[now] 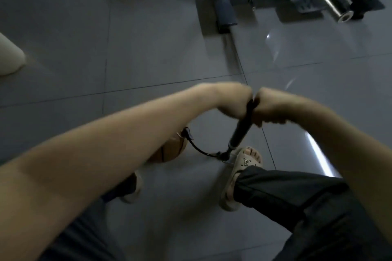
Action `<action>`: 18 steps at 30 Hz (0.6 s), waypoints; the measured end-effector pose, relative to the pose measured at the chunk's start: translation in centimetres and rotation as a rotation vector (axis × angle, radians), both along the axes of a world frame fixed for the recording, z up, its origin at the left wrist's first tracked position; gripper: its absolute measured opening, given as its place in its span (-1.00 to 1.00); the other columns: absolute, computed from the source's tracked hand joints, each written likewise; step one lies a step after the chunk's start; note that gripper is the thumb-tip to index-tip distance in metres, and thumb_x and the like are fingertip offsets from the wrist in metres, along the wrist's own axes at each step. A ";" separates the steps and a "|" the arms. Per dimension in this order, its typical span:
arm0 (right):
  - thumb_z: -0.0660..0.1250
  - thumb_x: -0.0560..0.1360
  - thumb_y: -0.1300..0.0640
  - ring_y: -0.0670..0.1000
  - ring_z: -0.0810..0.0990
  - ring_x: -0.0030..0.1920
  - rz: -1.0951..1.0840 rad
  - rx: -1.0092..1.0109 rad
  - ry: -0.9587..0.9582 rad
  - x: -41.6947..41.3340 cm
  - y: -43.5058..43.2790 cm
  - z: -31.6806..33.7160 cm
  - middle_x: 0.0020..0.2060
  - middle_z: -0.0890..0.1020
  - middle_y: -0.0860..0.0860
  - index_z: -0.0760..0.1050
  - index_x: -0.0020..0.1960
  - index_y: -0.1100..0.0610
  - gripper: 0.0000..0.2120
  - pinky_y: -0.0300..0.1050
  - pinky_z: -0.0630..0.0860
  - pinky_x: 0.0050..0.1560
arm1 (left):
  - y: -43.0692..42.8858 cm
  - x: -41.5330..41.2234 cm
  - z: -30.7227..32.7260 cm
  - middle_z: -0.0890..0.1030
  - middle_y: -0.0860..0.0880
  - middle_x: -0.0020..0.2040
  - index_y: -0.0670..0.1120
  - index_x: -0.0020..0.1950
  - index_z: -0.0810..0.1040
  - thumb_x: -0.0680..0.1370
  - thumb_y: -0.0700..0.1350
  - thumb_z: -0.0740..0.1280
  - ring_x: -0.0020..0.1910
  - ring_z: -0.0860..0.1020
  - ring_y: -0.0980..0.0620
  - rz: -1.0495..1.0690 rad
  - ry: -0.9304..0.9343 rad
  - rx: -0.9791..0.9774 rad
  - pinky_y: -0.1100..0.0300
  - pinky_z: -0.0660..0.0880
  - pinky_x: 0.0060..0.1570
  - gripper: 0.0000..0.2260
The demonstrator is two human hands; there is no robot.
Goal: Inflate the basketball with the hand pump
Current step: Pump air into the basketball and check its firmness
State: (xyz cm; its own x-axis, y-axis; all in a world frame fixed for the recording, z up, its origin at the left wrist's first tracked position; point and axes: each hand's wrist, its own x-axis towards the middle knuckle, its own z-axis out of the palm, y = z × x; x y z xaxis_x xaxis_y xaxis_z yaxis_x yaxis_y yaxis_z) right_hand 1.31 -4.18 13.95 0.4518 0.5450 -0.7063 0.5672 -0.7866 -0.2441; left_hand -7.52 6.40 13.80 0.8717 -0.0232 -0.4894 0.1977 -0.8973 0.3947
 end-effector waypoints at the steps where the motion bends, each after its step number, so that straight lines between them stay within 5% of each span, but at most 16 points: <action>1: 0.45 0.43 0.25 -0.02 0.40 -0.53 -0.008 0.027 -0.005 0.1 -0.1 1.4 -0.43 0.52 0.05 0.60 -0.21 0.22 -0.94 -0.20 0.35 -0.52 | 0.2 0.2 1.6 0.58 0.02 -0.32 -0.09 -0.14 0.63 0.54 -0.10 0.38 -0.38 0.51 0.08 0.003 -0.024 -0.017 0.25 0.39 -0.36 -0.89; 8: 0.34 0.42 0.00 0.10 0.58 -0.22 0.046 0.049 -0.132 -4.5 -3.6 -9.8 -0.26 0.58 0.02 0.52 -0.11 0.11 -0.82 -0.05 0.54 -0.21 | -3.7 -2.9 -8.3 0.63 -0.06 -0.21 -0.05 -0.23 0.51 0.43 -0.14 0.34 -0.18 0.63 -0.15 0.022 -0.026 0.111 0.13 0.51 -0.27 -0.95; 11: 0.29 0.44 0.01 0.12 0.55 -0.27 0.058 0.046 -0.176 -6.6 -4.9 -14.1 -0.29 0.54 0.00 0.45 -0.18 0.04 -0.89 -0.06 0.55 -0.21 | -4.7 -4.4 -12.8 0.68 -0.12 -0.10 -0.05 -0.18 0.52 0.44 -0.13 0.34 -0.13 0.64 -0.17 0.045 0.003 0.098 0.13 0.48 -0.24 -0.98; 15: 0.29 0.46 0.00 0.07 0.58 -0.31 0.055 -0.029 -0.182 -7.1 -4.7 -15.4 -0.30 0.57 -0.03 0.50 -0.14 0.03 -0.89 0.10 0.66 -0.17 | -4.5 -4.8 -13.7 0.66 -0.09 -0.09 -0.09 -0.07 0.60 0.48 -0.13 0.33 -0.11 0.64 -0.15 0.023 0.062 0.141 0.05 0.57 -0.18 -0.91; 18: 0.32 0.49 -0.06 0.04 0.57 -0.21 0.009 -0.116 -0.097 -7.1 -3.5 -12.5 -0.22 0.56 -0.04 0.52 -0.03 0.04 -0.82 -0.06 0.57 -0.10 | -4.6 -3.9 -11.6 0.67 -0.07 0.04 -0.08 0.07 0.60 0.52 -0.12 0.33 0.01 0.65 -0.13 -0.047 0.073 0.212 0.01 0.60 -0.07 -0.84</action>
State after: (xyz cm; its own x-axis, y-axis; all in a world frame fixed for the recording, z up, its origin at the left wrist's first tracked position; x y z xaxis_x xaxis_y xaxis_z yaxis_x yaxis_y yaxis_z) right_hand -5.78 -7.65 1.40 0.5170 0.4663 -0.7179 0.5906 -0.8013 -0.0952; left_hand -11.47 1.82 2.16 0.8344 0.0469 -0.5492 0.1748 -0.9675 0.1830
